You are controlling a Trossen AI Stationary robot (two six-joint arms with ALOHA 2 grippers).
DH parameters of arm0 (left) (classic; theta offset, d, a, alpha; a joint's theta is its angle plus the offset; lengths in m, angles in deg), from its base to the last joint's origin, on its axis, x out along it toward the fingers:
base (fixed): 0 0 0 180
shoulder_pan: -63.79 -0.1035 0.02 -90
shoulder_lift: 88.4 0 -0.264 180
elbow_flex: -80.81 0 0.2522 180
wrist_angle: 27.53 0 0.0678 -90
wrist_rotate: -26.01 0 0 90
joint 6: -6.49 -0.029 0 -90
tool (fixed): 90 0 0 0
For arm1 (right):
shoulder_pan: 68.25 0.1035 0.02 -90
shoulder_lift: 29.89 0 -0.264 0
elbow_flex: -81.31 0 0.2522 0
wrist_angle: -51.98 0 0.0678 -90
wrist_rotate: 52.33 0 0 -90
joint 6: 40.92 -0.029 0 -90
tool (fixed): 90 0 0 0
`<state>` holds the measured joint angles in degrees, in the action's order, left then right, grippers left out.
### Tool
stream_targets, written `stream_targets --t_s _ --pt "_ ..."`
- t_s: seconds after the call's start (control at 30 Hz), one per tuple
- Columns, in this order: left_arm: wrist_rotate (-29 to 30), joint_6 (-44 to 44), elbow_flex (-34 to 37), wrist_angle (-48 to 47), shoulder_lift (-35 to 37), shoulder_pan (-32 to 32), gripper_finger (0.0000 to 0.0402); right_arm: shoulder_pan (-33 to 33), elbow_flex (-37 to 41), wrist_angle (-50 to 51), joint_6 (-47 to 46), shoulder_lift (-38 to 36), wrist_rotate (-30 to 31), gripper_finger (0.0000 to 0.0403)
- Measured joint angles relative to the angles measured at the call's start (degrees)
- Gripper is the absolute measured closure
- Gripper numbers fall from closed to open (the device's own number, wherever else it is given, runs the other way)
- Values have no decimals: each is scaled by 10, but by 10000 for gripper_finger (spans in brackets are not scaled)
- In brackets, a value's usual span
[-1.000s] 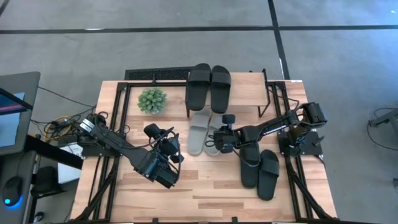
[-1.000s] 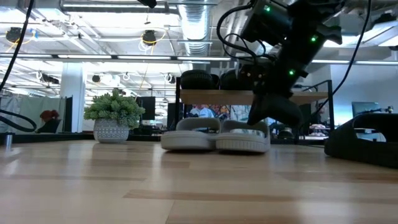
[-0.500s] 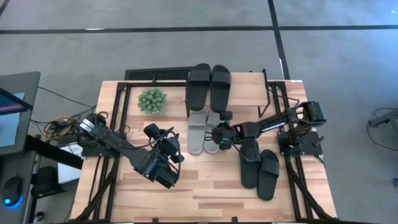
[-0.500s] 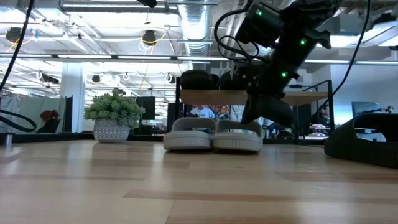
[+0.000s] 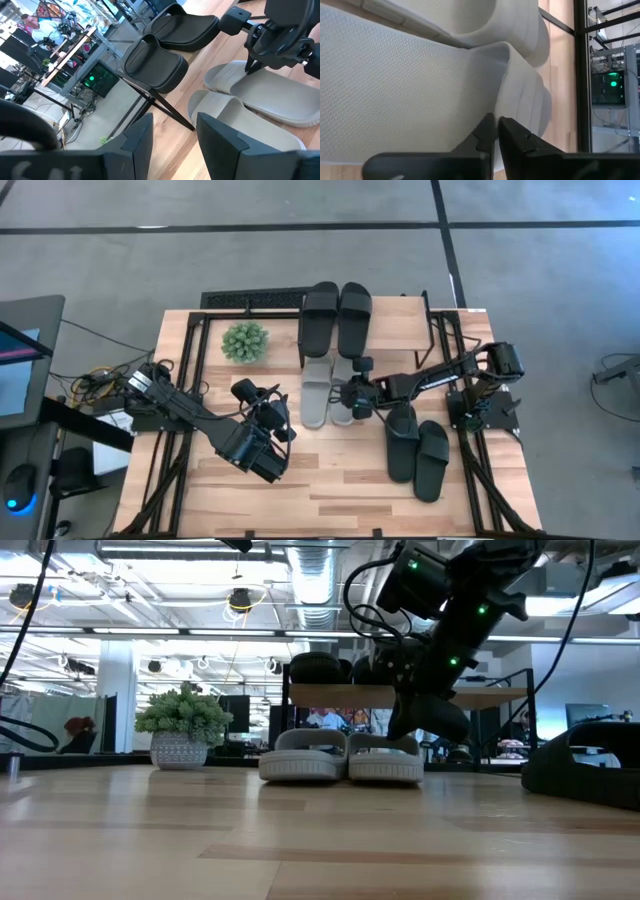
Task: Pick and place slides into the shelf
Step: Put the gray slide under the shelf, then adjust the gray slides under the shelf to align the position
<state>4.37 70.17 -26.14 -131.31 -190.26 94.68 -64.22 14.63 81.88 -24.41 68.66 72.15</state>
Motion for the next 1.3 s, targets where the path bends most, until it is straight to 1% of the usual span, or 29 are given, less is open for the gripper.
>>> stream_targets --t_s 0.37,0.57,0.8,0.87,0.93,1.03,1.13,1.23,1.3 --pt "0 7 0 0 0 0 260 9 0 1 -21 0 1 327" --pt "0 7 0 0 0 0 260 23 0 3 -34 -10 1 308" --pt "5 6 0 4 0 0 260 26 0 42 -69 -56 -1 294" --pt "7 -13 0 18 0 0 260 32 0 55 -85 -75 -16 291" --pt "15 -48 5 42 0 3 260 44 0 57 -106 -95 -50 290" --pt "14 -98 31 93 0 5 260 70 0 57 -144 -123 -112 290" --pt "13 -121 66 139 0 12 260 103 0 57 -195 -146 -150 290" --pt "10 -130 106 187 0 24 260 141 0 50 -249 -164 -158 290" --pt "10 -131 131 221 2 32 260 164 0 38 -281 -166 -149 290"
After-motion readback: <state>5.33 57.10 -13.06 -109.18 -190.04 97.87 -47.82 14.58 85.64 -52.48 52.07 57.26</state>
